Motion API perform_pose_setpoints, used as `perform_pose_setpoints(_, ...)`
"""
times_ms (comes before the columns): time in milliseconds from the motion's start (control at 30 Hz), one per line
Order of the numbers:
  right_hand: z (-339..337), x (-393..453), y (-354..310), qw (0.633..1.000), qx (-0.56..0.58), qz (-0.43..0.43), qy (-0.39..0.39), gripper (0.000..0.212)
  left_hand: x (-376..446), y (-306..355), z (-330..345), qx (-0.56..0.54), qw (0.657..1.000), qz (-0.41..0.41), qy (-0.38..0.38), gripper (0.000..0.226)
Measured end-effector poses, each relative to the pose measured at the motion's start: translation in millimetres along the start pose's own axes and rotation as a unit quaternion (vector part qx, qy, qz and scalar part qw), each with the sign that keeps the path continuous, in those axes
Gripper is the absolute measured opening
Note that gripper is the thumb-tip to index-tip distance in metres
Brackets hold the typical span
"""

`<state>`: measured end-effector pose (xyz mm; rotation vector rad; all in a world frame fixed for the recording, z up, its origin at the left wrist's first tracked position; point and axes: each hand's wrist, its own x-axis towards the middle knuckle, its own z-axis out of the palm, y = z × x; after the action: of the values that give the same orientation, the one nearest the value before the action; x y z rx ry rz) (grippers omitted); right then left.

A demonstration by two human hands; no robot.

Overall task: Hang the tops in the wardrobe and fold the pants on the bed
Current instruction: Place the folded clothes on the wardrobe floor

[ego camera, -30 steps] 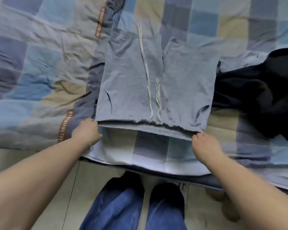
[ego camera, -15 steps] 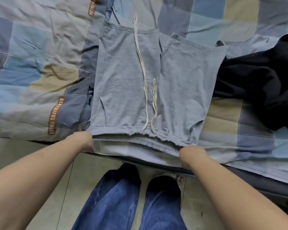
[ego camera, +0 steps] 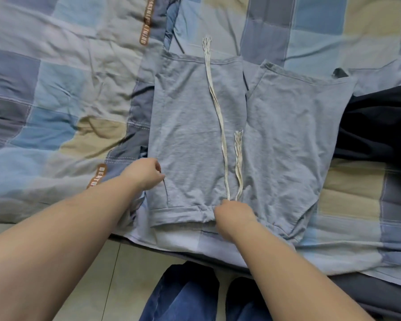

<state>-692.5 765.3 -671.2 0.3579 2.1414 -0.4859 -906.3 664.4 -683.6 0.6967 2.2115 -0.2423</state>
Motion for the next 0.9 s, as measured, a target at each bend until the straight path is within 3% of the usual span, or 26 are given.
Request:
perform_pose_setpoints(100, -22, 38, -40, 0.994, 0.074, -0.041, 0.065, 0.034, 31, 0, -14, -0.019, 1.0, 0.007, 0.016, 0.049)
perform_pose_setpoints(267, -46, 88, -81, 0.986, 0.124, -0.064, 0.096, 0.05, 74, -8, -28, -0.039, 0.998, 0.031, 0.03, 0.063)
perform_pose_setpoints(367, -53, 114, -87, 0.985, 0.075, -0.08, 0.133, 0.052, 94, -12, -35, -0.045, 0.997, 0.055, 0.037, 0.063)
perform_pose_setpoints(633, -57, 161, -107, 0.984, 0.081, -0.103, 0.12, 0.042, 143, -9, -38, -0.071, 0.987, 0.094, 0.109, 0.056)
perform_pose_setpoints(767, -52, 174, -113, 0.981, 0.134, -0.083, 0.112, 0.032, 163, 4, -39, -0.141, 0.977, 0.063, 0.149, 0.062)
perform_pose_setpoints(900, -44, 180, -109, 0.973, 0.188, -0.058, 0.122, 0.026, 178, 13, -44, -0.216, 0.957, -0.034, 0.191, 0.052)
